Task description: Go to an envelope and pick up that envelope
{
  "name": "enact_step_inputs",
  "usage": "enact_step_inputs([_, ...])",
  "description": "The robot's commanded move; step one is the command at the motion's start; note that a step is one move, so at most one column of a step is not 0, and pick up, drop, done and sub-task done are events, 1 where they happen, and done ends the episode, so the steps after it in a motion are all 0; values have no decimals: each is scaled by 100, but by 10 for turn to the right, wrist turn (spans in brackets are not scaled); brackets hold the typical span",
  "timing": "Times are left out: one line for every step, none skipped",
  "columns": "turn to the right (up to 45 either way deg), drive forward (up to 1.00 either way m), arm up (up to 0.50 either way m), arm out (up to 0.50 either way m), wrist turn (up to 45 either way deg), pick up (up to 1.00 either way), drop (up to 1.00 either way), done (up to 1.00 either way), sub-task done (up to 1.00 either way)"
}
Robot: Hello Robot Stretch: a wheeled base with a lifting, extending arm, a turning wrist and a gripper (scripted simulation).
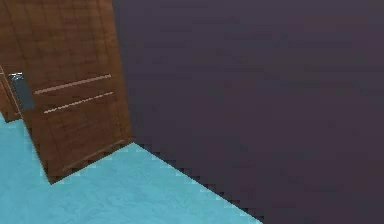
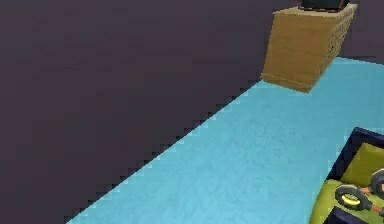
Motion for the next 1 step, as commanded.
enact_step_inputs([-30, 0, 0, 0, 0, 0, 0, 0, 0])
